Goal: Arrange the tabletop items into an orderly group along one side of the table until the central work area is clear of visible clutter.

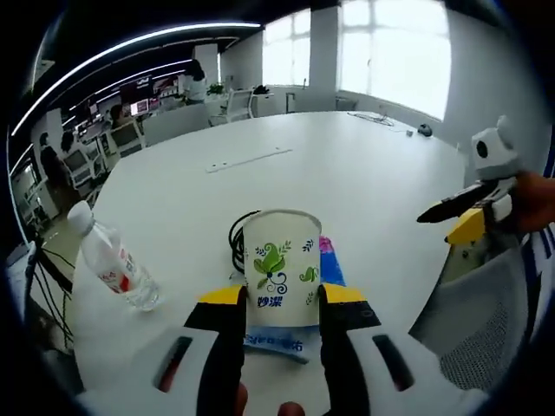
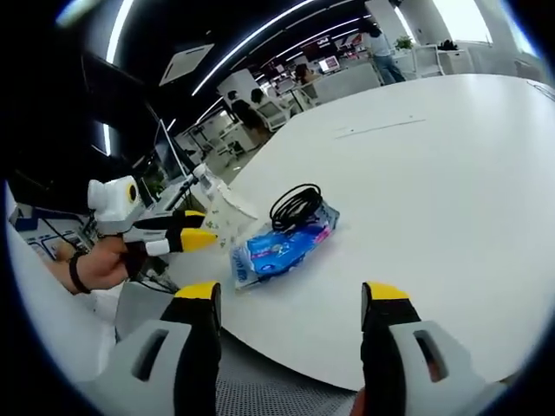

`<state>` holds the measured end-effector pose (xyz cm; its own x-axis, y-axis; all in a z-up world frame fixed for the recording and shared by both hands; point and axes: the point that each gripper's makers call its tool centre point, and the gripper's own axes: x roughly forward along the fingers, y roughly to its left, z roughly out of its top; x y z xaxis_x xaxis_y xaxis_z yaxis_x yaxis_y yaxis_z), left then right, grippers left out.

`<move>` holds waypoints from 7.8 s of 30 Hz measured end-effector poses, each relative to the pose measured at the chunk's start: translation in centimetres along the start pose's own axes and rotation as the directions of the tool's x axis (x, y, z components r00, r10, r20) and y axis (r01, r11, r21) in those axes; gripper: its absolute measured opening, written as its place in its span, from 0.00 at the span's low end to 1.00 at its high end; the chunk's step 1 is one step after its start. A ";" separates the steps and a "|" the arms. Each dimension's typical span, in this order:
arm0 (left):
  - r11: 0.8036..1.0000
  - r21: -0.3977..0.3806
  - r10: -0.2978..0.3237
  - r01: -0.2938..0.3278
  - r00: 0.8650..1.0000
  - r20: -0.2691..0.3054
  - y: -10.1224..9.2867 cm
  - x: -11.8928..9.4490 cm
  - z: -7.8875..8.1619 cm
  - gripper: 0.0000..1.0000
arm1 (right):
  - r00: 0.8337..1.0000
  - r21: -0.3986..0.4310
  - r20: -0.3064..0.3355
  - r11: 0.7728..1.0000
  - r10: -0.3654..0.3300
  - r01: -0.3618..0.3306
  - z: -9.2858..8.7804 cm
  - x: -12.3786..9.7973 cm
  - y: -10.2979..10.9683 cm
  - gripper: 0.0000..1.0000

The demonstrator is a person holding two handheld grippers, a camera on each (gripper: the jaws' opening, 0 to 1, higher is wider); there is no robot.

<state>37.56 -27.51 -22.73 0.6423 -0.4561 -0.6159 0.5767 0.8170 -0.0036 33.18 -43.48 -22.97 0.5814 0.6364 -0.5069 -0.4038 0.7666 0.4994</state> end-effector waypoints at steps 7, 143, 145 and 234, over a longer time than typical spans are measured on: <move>0.992 0.101 -0.069 0.069 0.998 -0.005 -2.8 -0.2 0.1 0.32 | 0.998 -0.035 -0.025 0.998 0.059 -0.060 -0.4 0.8 1.6 0.62; 0.955 -0.277 0.132 -0.110 0.989 0.064 7.5 -6.0 -5.6 0.34 | 0.911 -0.201 -0.162 0.891 0.379 -0.406 4.7 12.4 12.2 0.00; 0.955 -0.277 0.130 -0.106 0.989 0.069 7.3 -6.2 -5.6 0.34 | 0.909 -0.211 -0.173 0.887 0.379 -0.410 4.9 13.0 12.6 0.00; 0.967 -0.250 0.078 -0.042 0.988 0.135 6.8 -8.2 -4.9 0.34 | 0.882 -0.770 -0.472 0.484 0.008 -0.416 1.7 29.3 14.0 0.10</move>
<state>33.72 -16.50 -21.60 0.7473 -0.4348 -0.5024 0.4048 0.8976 -0.1748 45.78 -14.24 -29.66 0.1760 0.6075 -0.7746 -0.9812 0.1720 -0.0880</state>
